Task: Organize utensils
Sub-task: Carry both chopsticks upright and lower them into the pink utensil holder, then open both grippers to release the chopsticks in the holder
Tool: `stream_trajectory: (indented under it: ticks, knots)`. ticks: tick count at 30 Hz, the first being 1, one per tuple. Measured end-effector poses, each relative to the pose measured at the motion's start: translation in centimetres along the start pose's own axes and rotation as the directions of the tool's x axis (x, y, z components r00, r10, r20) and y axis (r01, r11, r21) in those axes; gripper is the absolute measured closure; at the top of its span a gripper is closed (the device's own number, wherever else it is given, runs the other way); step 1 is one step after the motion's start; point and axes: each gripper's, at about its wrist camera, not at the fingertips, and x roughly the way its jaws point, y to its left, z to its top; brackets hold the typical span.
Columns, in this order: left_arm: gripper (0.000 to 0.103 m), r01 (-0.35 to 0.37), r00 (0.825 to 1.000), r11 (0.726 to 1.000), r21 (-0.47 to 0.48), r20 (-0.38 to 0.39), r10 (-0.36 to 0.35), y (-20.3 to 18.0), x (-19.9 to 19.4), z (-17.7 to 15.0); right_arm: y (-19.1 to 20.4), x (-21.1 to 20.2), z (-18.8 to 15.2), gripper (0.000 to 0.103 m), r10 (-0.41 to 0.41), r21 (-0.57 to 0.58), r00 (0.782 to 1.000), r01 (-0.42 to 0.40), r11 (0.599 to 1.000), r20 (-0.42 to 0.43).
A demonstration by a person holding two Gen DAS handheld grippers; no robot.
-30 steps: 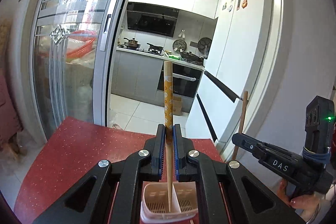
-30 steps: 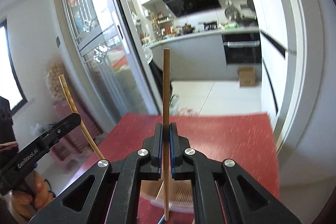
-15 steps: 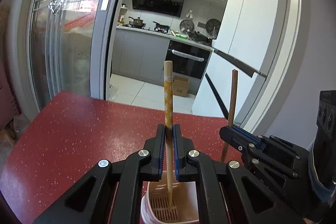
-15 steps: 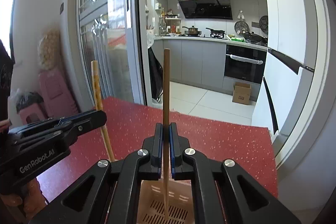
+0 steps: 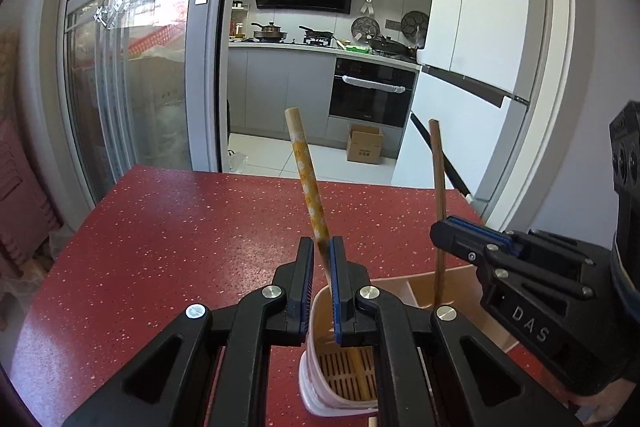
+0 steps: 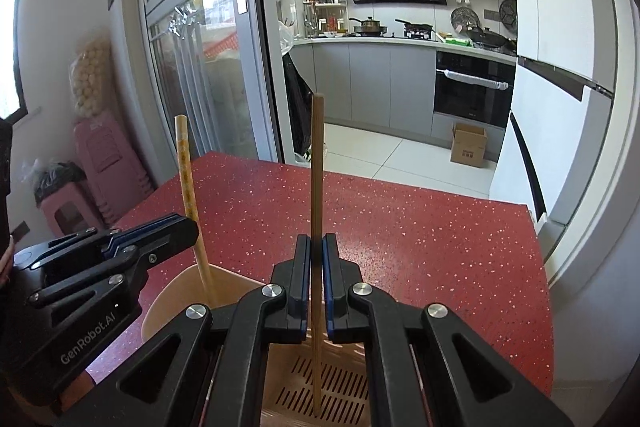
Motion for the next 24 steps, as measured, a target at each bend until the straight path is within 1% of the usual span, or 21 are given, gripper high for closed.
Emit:
stream_trajectory:
  ticks: [2,3,4,8,10,13,17,18,19,22,24]
  knots:
    - [0.066,-0.012,1.0,1.0,-0.001,-0.001,0.012,0.1,-0.5,-0.2,-0.2,0.0,0.0,0.088,0.006,0.013,1.0,-0.006,1.0,-0.016]
    - [0.066,-0.015,1.0,1.0,-0.003,-0.001,0.015,0.1,-0.7,-0.2,-0.4,-0.1,0.0,0.076,0.012,0.024,1.0,-0.011,1.0,-0.024]
    - [0.066,-0.022,1.0,1.0,-0.005,0.0,0.022,0.2,-1.0,-0.3,-0.4,-0.2,0.0,0.065,0.014,0.031,1.0,-0.013,0.999,-0.024]
    - [0.066,-0.041,0.999,0.999,-0.019,0.01,0.042,0.8,-3.0,-0.8,-1.0,-1.8,0.0,0.061,0.027,0.08,1.0,-0.026,0.996,-0.012]
    - [0.066,-0.038,0.999,0.999,-0.026,0.014,0.038,1.1,-4.1,-1.1,-1.2,-2.8,-0.1,0.052,0.039,0.106,0.999,-0.037,0.994,-0.009]
    - [0.066,-0.037,0.999,0.999,-0.025,0.011,0.038,1.4,-6.0,-2.0,-1.4,-5.0,-0.7,0.047,0.055,0.146,0.998,-0.053,0.988,-0.005]
    - [0.066,-0.013,1.0,1.0,-0.017,-0.019,0.013,1.8,-8.3,-4.0,-1.0,-7.5,-2.0,0.042,0.076,0.178,0.997,-0.072,0.981,-0.014]
    - [0.066,-0.014,0.999,1.0,-0.016,-0.03,0.013,2.0,-8.9,-4.7,-0.9,-8.2,-2.6,0.04,0.078,0.181,0.997,-0.073,0.981,-0.018]
    - [0.066,-0.016,0.999,1.0,-0.024,-0.042,0.015,2.3,-9.5,-5.4,-0.7,-8.7,-3.0,0.036,0.079,0.18,0.997,-0.074,0.981,-0.022]
    - [0.066,-0.003,0.997,0.998,-0.068,-0.082,-0.002,3.1,-11.0,-7.5,-0.3,-10.4,-4.8,0.032,0.091,0.187,0.995,-0.082,0.979,-0.04]
    - [0.066,-0.01,0.995,0.997,-0.083,-0.096,0.002,3.4,-12.0,-8.8,0.0,-11.3,-6.3,0.03,0.101,0.204,0.993,-0.086,0.975,-0.062]
